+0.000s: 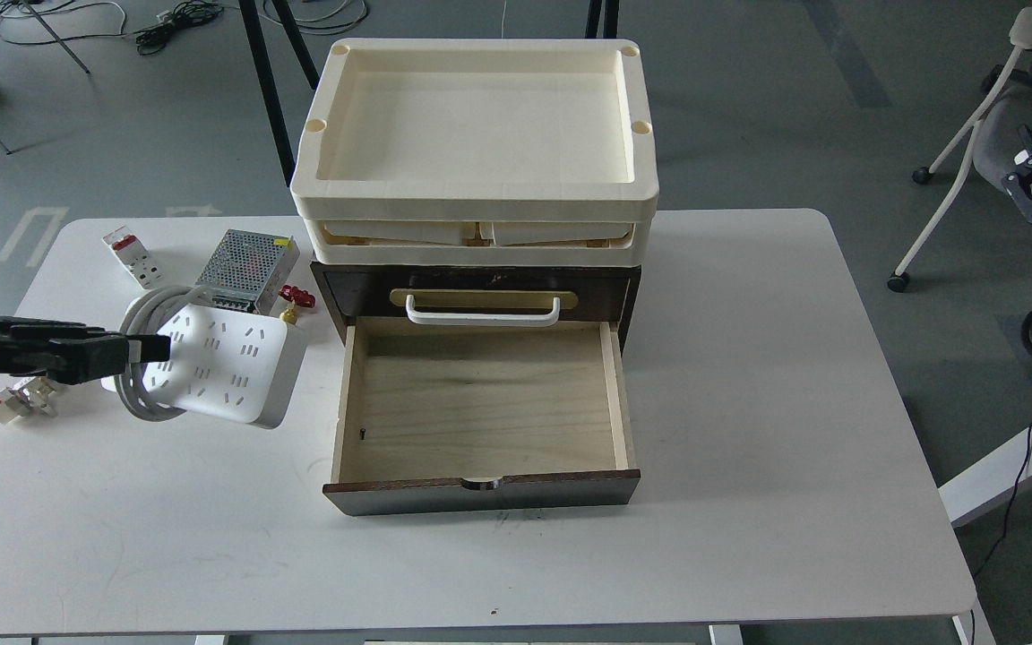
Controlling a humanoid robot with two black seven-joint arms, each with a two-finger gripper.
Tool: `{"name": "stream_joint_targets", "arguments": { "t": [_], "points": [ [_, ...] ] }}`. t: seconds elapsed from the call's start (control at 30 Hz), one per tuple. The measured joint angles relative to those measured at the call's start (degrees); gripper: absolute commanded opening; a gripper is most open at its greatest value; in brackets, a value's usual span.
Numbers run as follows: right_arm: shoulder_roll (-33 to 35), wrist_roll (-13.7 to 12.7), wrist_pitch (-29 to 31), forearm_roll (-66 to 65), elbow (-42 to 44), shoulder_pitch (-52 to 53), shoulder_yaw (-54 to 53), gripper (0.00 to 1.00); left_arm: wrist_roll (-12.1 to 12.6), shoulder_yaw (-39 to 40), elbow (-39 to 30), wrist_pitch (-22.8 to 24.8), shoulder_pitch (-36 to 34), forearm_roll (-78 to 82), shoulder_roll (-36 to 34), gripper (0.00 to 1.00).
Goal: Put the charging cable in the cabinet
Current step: 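Carry the power strip with the left gripper into the open drawer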
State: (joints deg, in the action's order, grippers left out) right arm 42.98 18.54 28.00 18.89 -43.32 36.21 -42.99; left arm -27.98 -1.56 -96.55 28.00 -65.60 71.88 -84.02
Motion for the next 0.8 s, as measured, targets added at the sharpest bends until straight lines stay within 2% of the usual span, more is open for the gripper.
{"name": "stream_joint_targets", "arguments": {
  "t": [0.17, 0.4, 0.57, 0.8],
  "points": [
    [0.1, 0.0, 0.0, 0.0, 0.1, -0.8, 0.0, 1.00, 0.0, 0.9, -0.4, 0.0, 0.4, -12.0, 7.8, 0.00],
    [0.8, 0.0, 0.0, 0.0, 0.3, -1.6, 0.0, 1.00, 0.0, 0.8, 1.1, 0.0, 6.3, -14.6, 21.1, 0.00],
    [0.9, 0.0, 0.0, 0.0, 0.4, -2.1, -0.1, 1.00, 0.0, 0.9, 4.9, -1.1, 10.0, -14.8, 27.2, 0.00],
    [0.9, 0.0, 0.0, 0.1, 0.3, -2.4, -0.1, 1.00, 0.0, 1.0, 12.1, -1.6, 10.7, -15.1, 32.6, 0.00]
  ]
}}
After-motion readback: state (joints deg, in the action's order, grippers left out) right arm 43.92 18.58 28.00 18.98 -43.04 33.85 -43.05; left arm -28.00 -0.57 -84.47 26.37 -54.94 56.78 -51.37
